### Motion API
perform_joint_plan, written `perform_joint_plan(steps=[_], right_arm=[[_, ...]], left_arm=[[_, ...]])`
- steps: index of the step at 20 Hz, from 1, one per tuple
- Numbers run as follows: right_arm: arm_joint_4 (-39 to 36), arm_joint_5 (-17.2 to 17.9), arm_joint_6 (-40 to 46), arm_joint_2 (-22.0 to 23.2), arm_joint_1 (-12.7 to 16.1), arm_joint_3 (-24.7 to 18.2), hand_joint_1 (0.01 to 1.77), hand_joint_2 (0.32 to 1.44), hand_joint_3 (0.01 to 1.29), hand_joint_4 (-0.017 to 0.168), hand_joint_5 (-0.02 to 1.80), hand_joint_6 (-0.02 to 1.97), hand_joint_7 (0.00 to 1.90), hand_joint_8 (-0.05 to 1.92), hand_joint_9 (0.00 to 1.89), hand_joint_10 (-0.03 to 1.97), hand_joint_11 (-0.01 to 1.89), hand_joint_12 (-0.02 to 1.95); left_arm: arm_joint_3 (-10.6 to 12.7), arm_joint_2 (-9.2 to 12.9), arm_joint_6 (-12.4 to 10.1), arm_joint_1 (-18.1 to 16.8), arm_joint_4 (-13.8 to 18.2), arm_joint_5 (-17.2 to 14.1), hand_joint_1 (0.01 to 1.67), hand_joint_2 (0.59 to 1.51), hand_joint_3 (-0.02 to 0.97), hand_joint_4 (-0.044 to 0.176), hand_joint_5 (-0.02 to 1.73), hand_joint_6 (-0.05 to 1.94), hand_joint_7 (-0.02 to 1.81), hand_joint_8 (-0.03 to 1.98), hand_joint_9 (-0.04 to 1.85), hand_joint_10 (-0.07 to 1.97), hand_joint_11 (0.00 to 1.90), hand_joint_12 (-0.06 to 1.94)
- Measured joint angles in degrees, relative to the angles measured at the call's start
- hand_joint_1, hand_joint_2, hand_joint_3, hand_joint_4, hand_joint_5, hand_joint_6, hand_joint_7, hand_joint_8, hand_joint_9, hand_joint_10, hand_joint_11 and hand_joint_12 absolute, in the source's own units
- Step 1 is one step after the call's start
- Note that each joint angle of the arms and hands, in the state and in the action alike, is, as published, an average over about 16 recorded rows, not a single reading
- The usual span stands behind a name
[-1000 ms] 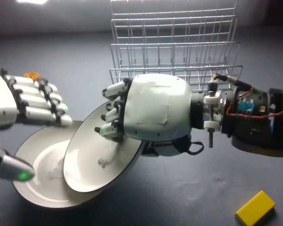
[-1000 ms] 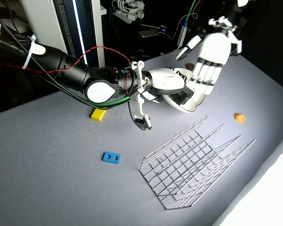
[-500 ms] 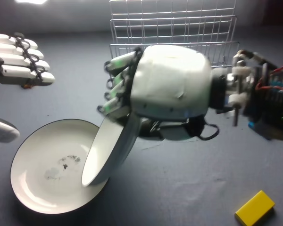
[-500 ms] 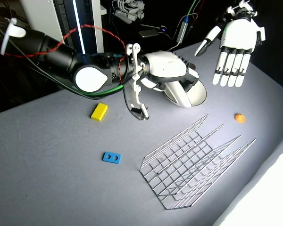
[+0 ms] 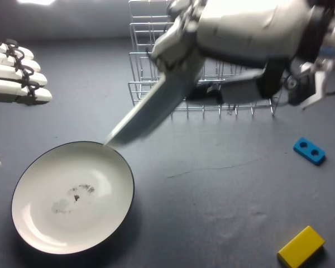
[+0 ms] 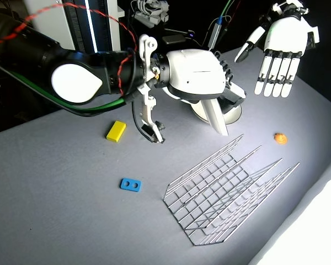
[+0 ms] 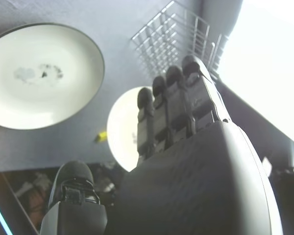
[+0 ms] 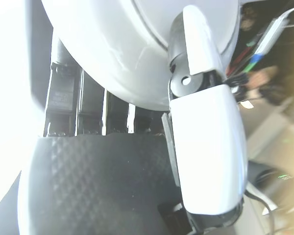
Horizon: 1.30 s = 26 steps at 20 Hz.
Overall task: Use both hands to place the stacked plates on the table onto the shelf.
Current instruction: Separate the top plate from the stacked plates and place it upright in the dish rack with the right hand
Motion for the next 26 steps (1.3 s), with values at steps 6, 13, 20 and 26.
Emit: perform_joint_plan(steps=[6,13,20,26], right_arm=[[-0.82,-2.38,14.09,2.02,4.76,3.06,1.16,1.06,0.01,0.023,0.81,1.22,0.93,1.1,0.87,0.82,0.51,1.57],[-1.09,-5.42,26.64,2.38,7.96,8.37,1.17,1.06,0.01,0.02,0.8,1.23,0.92,1.11,0.87,0.82,0.51,1.57],[-0.13,-7.46,30.55,1.39,8.33,12.61,1.17,1.06,0.01,0.016,0.79,1.23,0.92,1.13,0.86,0.83,0.49,1.58],[0.58,-9.15,31.03,-0.7,7.39,15.45,1.17,1.06,0.01,0.016,0.79,1.23,0.91,1.13,0.84,0.87,0.48,1.59]], left_arm=[[1.29,0.11,0.0,-0.3,1.8,-2.7,0.02,1.129,0.004,0.002,0.26,0.02,0.22,0.01,0.18,0.0,0.15,0.03],[1.98,0.19,0.0,-0.56,3.31,-5.81,0.02,1.128,0.004,0.002,0.26,0.02,0.22,0.01,0.18,0.0,0.15,0.03],[1.95,0.28,-0.01,-0.87,5.3,-8.56,0.02,1.128,0.004,0.002,0.26,0.02,0.22,0.01,0.18,0.0,0.14,0.03],[1.82,0.35,-0.19,-0.97,5.46,-10.29,0.02,1.128,0.004,0.002,0.26,0.02,0.21,0.01,0.17,0.0,0.13,0.03]])
